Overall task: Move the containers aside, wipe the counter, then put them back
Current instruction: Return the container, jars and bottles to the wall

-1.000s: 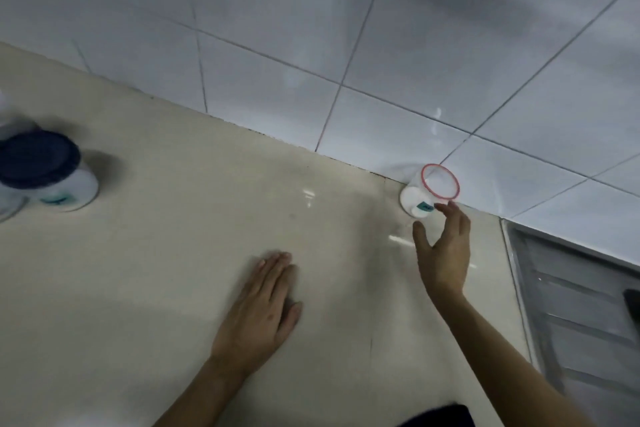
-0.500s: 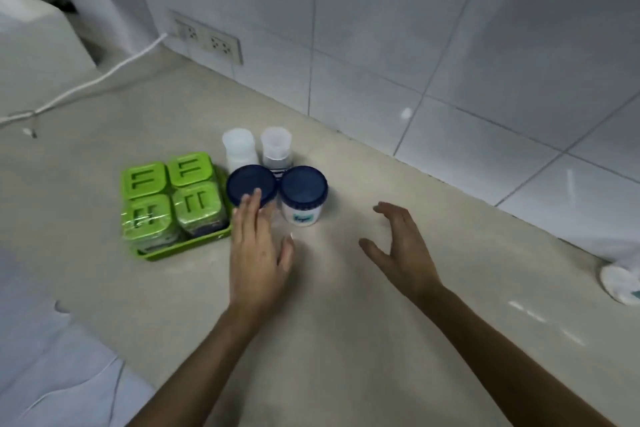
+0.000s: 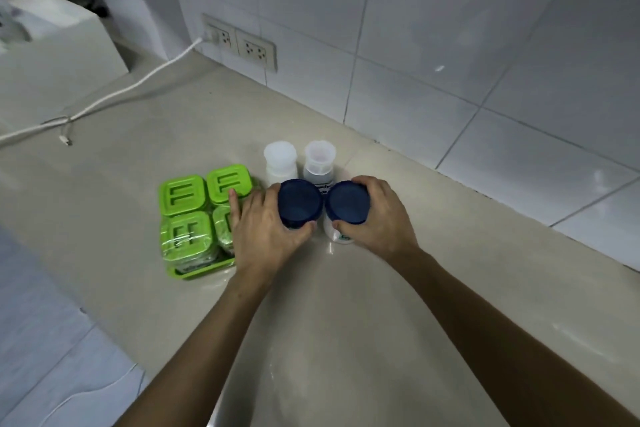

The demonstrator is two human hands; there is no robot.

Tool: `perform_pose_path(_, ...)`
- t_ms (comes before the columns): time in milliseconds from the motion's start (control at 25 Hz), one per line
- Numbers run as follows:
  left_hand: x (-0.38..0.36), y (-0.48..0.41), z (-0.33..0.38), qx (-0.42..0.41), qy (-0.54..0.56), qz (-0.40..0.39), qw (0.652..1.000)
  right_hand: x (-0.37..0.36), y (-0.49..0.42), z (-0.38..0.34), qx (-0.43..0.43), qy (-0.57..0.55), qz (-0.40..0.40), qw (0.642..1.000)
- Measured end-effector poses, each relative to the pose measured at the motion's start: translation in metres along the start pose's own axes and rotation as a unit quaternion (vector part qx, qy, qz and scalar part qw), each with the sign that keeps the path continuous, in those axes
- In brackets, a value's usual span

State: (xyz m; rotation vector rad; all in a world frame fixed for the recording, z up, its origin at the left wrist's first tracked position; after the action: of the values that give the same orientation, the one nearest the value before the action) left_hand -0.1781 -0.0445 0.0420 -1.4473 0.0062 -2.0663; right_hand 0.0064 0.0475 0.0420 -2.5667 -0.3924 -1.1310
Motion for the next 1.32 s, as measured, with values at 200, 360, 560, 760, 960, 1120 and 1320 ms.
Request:
perform_pose_path(200, 0.002, 0.015, 0.034, -0.068, 0.0, 0.01, 0.998, 0.057, 0.036, 0.052, -0.049, -0.017, 0.051, 0.997)
perform_pose_path(360, -0.006, 0.042, 0.091, -0.104, 0.098, -0.057, 0.988, 0.134, 0.074, 0.117, -0.087, 0.005, 0.106, 0.991)
perform_pose_path(560, -0.063, 0.098, 0.249, -0.176, 0.228, -0.176, 0.941, 0.26, 0.121, 0.24, -0.202, 0.095, 0.174, 0.959)
perform_pose_path(760, -0.12, 0.132, 0.375, -0.176, 0.306, -0.232, 0.906, 0.333, 0.143, 0.315, -0.218, 0.182, 0.152, 0.947)
perform_pose_path(960, -0.163, 0.134, 0.446, -0.163, 0.294, -0.238, 0.911, 0.351, 0.148, 0.345, -0.193, 0.228, 0.123, 0.946)
perform_pose_path(1120, -0.188, 0.124, 0.471, -0.152, 0.268, -0.233, 0.922, 0.35, 0.144, 0.352, -0.173, 0.282, 0.1, 0.938)
perform_pose_path(1320, -0.189, 0.131, 0.506, -0.12, 0.305, -0.247, 0.912, 0.373, 0.144, 0.354, -0.167, 0.342, 0.062, 0.922)
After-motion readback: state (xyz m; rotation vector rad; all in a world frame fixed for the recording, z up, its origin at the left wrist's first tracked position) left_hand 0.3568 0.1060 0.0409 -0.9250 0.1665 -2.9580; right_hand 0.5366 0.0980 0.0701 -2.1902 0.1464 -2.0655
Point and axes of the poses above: each hand's wrist, its own y-axis away from the middle knuckle, its own x-axis out of the back of the hand, z = x × y, the point moved 10 cm from there along -y, towards the middle knuckle, and after that the axes turned 4 degrees about z, right-handed, at the moved point
